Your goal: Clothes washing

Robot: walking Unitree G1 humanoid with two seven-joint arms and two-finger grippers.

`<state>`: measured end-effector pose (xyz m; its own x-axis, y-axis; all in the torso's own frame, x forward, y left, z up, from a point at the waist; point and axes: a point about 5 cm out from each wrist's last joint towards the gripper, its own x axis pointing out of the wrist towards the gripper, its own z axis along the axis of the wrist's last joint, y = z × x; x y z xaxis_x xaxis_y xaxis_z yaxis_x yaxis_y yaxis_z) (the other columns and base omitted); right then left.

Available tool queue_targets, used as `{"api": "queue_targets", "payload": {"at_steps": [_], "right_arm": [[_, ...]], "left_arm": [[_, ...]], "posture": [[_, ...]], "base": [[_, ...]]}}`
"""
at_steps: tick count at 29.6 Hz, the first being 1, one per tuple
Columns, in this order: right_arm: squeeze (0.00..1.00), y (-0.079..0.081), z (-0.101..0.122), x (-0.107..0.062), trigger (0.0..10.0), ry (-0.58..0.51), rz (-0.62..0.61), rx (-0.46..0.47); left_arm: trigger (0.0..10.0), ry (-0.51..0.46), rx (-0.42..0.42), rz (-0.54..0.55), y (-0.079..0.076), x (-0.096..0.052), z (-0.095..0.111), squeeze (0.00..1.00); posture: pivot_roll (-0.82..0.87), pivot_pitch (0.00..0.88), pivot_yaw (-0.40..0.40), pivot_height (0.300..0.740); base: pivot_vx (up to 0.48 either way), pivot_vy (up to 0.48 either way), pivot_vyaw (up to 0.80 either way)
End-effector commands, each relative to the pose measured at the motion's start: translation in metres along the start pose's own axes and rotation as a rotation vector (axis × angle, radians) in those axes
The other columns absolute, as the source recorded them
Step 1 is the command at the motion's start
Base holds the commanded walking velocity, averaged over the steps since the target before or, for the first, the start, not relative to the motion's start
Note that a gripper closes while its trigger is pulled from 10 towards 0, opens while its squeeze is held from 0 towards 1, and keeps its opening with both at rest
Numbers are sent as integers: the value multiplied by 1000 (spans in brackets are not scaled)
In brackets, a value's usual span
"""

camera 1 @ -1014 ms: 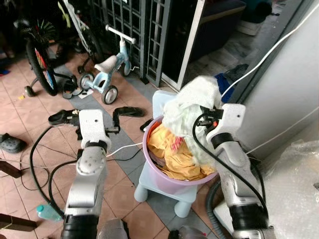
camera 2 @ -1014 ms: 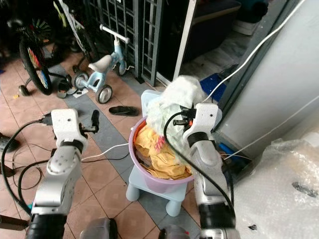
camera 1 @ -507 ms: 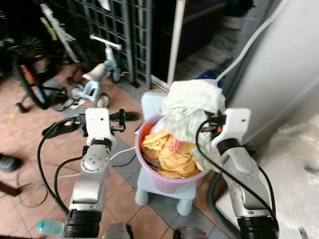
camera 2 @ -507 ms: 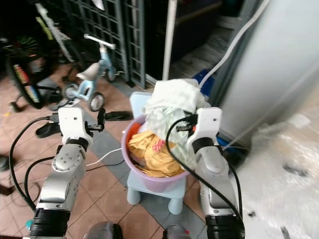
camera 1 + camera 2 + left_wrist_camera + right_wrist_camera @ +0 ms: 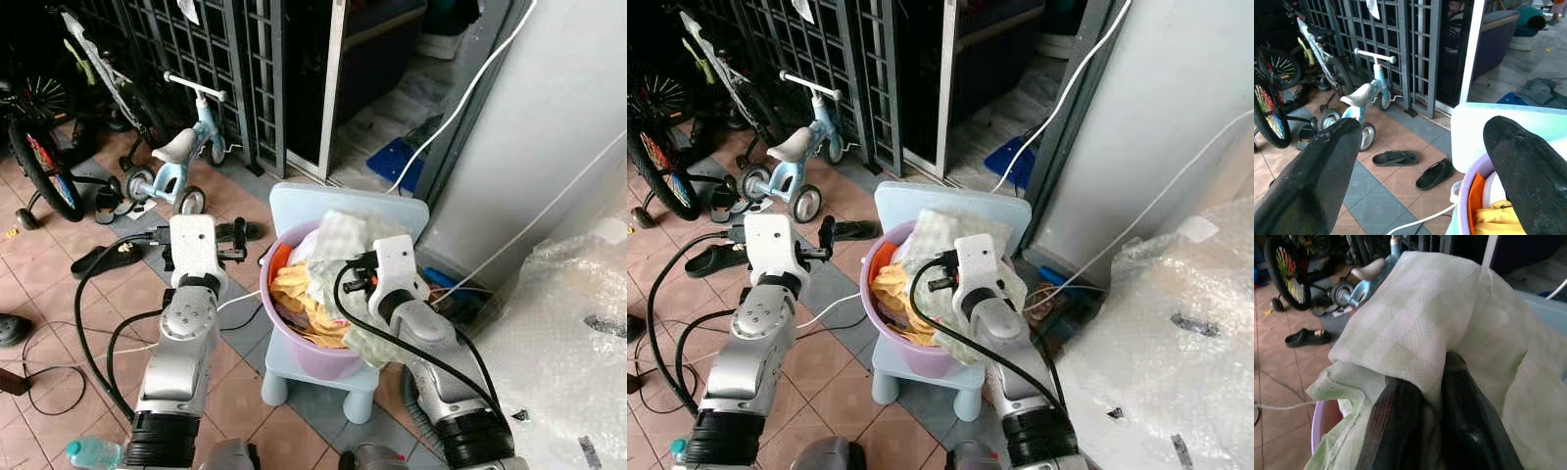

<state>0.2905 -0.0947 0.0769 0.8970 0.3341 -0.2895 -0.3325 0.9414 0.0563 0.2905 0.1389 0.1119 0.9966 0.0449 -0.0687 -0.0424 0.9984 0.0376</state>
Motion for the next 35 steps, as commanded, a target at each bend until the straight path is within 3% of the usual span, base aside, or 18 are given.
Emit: {"api": "queue_targets", "payload": {"at_steps": [1, 3, 4, 5, 6, 17, 20, 24, 26, 27, 28, 35], "right_arm": [[1000, 2, 5, 5, 10000, -9, 3, -25], [1000, 2, 7, 9, 10000, -4, -16, -52], [1000, 0, 8, 11, 8706, -2, -31, -47], [1000, -1, 8, 12, 8706, -1, -41, -40], [0, -3, 10, 13, 0, -7, -51, -19], [0, -16, 6, 12, 0, 2, -101, 35], [0, -19, 12, 12, 0, -47, -136, 52], [0, -22, 55, 10, 0, -293, -150, 150], [0, -23, 60, 10, 0, -310, -153, 156], [0, -23, 88, 9, 0, -415, -132, 165], [0, -22, 101, 8, 0, -459, -118, 164], [0, -23, 155, -1, 0, -641, -61, 233]], "left_arm": [[10000, 3, 13, 0, -2, 0, -1, 0], [10000, 3, 12, 1, -2, -1, -1, 0], [10000, 3, 11, 3, -2, -1, -2, 0], [10000, 4, 10, 3, -2, -1, -2, 0], [10000, 4, 10, 5, -2, -2, -2, 0], [10000, 14, 14, 15, 0, -3, -4, 0], [10000, 11, 14, 13, -2, -2, -4, 0], [10000, 6, 15, 16, -1, -1, -3, 0], [10000, 6, 16, 17, -1, 0, -3, 0], [10000, 6, 16, 19, -1, 0, -3, 0], [10000, 6, 17, 19, 0, 0, -3, 0], [10000, 2, 10, 16, -4, 1, -1, 0]], "posture": [[-73, 0, -2, 740], [-73, 0, -2, 740], [-71, 0, -5, 740], [-69, 0, -6, 740], [-65, 0, -10, 740], [-73, 0, -12, 740], [-76, 0, -12, 740], [-72, 0, -13, 740], [-72, 0, -13, 740], [-75, 0, -11, 740], [-75, 0, -11, 740], [-79, 0, -7, 740]], "base": [[0, 0, 0], [0, 0, 0], [0, 0, 0], [0, 0, 0], [0, 0, 0], [0, 0, 0], [0, 0, 0], [0, 0, 0], [0, 0, 0], [0, 0, 0], [0, 0, 0], [0, 0, 0]]}}
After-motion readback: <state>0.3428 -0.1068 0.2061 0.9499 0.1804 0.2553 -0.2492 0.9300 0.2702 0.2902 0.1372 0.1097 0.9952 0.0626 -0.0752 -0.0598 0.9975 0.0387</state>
